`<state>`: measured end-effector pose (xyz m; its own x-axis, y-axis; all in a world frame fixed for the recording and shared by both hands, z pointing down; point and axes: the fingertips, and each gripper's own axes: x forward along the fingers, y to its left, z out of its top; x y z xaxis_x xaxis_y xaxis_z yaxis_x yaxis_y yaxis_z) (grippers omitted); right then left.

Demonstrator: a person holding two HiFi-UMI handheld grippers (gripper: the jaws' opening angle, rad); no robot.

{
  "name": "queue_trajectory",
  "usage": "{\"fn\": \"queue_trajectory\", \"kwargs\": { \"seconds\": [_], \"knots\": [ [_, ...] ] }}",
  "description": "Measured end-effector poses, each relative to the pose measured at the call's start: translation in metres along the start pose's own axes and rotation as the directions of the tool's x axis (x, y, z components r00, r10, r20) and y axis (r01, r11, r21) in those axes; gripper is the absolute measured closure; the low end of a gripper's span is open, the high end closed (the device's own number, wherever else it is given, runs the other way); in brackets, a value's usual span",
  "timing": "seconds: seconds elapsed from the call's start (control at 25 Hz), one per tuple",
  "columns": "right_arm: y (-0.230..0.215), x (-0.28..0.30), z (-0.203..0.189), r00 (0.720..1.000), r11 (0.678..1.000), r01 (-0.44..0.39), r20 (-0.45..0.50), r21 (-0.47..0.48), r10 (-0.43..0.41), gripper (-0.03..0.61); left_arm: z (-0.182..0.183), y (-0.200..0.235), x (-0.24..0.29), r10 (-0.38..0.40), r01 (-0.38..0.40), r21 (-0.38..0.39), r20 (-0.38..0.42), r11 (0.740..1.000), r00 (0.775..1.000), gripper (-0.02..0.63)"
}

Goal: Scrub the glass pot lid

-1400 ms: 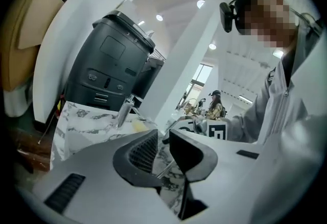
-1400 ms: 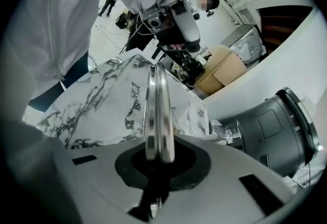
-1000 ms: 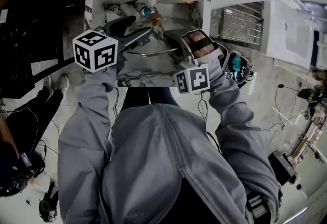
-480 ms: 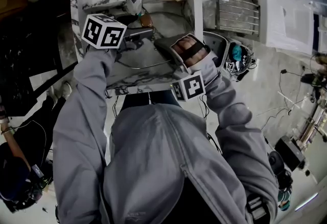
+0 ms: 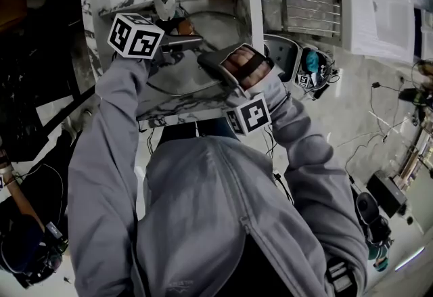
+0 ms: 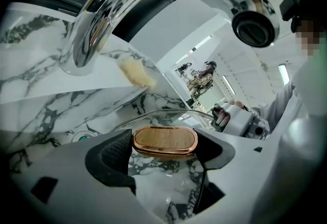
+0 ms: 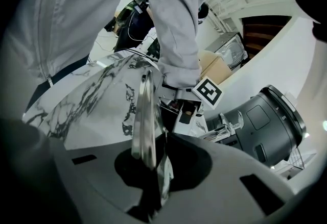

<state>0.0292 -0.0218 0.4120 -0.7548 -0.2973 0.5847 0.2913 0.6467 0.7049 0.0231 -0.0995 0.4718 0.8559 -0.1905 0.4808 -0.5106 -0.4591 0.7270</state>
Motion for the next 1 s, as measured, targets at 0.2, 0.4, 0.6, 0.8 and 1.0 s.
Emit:
{"fn": "queue_trajectory", "kwargs": {
  "seconds": [0.2,0.4,0.6,0.8,1.0],
  "knots": [
    [0.011,-0.001,0.004,0.998,0.998,-0.06,0.009,-0.015,0.06,0.536,-0.005,-0.002,-0.002,0.03,-0.03,0.014,0.002,0.999,1.0,0.242],
    [0.037,-0.007,-0.002,0.975,0.976,-0.216,-0.052,0.035,0.217,0.367,-0.018,0.001,-0.006,0.111,-0.108,0.055,-0.041,0.993,0.993,0.241],
    [0.051,-0.022,-0.01,0.944,0.946,-0.305,-0.094,0.112,0.315,0.353,-0.029,0.011,-0.018,0.217,-0.213,0.09,-0.044,0.973,0.975,0.241],
    [0.046,-0.047,-0.022,0.92,0.914,-0.347,-0.112,0.209,0.375,0.345,-0.036,0.016,-0.022,0.302,-0.296,0.152,-0.021,0.943,0.953,0.241],
    [-0.005,-0.049,-0.042,0.948,0.912,-0.254,-0.104,0.321,0.301,0.345,-0.058,0.023,-0.012,0.408,-0.356,0.331,-0.104,0.874,0.907,0.241]
  ]
}}
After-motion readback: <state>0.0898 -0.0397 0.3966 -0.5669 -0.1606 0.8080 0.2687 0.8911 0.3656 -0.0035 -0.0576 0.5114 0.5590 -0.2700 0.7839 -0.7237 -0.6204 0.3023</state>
